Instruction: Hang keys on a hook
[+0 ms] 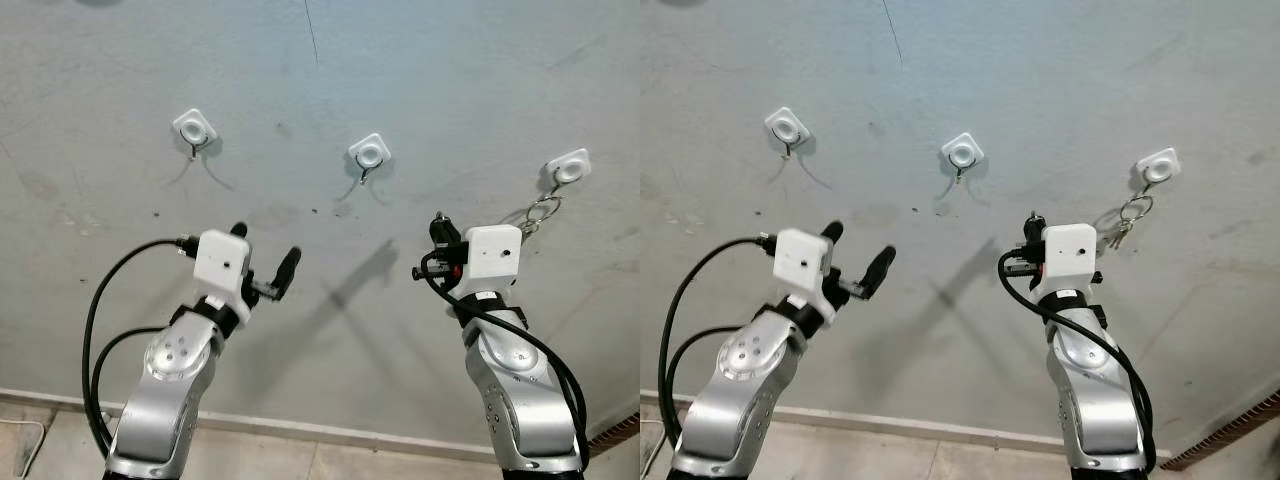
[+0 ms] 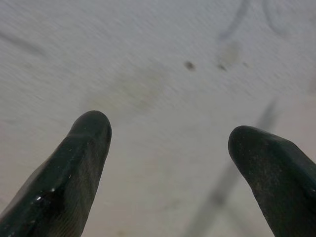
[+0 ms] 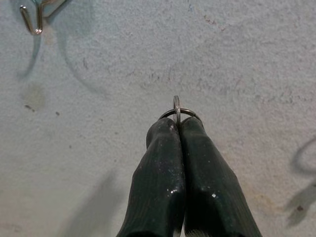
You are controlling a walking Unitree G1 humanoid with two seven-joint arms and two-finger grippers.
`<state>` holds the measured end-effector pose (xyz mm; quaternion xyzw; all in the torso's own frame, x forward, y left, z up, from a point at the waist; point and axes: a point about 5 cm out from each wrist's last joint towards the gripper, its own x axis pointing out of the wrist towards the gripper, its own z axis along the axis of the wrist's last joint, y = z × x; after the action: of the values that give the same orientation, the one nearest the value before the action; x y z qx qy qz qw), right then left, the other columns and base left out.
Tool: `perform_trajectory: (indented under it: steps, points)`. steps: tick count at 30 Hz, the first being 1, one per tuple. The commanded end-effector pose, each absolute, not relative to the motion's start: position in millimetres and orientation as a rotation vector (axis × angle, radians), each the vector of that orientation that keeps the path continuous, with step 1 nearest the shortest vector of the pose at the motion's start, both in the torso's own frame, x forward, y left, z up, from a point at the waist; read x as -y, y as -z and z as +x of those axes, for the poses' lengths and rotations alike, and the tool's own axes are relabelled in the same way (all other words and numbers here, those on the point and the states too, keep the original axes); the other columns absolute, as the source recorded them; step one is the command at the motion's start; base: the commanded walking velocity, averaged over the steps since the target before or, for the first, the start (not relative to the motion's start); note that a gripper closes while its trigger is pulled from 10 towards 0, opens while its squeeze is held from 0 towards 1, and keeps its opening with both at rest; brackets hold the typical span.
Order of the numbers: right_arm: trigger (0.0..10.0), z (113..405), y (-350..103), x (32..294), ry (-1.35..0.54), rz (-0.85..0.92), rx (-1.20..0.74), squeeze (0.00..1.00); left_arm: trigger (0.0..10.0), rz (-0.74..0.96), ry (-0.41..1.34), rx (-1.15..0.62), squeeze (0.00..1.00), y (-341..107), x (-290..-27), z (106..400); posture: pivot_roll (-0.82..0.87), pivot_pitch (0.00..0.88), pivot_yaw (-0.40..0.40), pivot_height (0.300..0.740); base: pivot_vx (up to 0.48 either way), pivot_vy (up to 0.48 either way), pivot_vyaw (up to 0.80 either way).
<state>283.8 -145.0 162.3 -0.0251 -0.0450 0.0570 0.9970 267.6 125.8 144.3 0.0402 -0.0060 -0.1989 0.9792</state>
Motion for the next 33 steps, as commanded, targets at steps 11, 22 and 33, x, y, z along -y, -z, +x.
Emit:
perform_trajectory:
  steps: [11,22,33]
  points:
    - [10.0,283.5,-169.7,106.3,-0.393,-0.002,0.095,0.00,10.0,0.093,0.588,0.010,0.00,-157.3,-112.7,257.5,0.18,0.000,-0.056,0.740,0.000,0.000,0.00]
    - [10.0,295.1,-194.8,87.0,-0.489,0.035,0.194,0.00,10.0,0.087,0.634,0.004,0.00,-165.6,-112.2,256.7,0.22,0.000,-0.048,0.740,0.000,0.000,0.00]
    - [10.0,298.8,-208.8,92.4,-0.499,0.035,0.259,0.00,10.0,0.086,0.660,-0.018,0.00,-167.5,-112.5,255.2,0.22,0.000,-0.041,0.740,0.000,0.000,0.00]
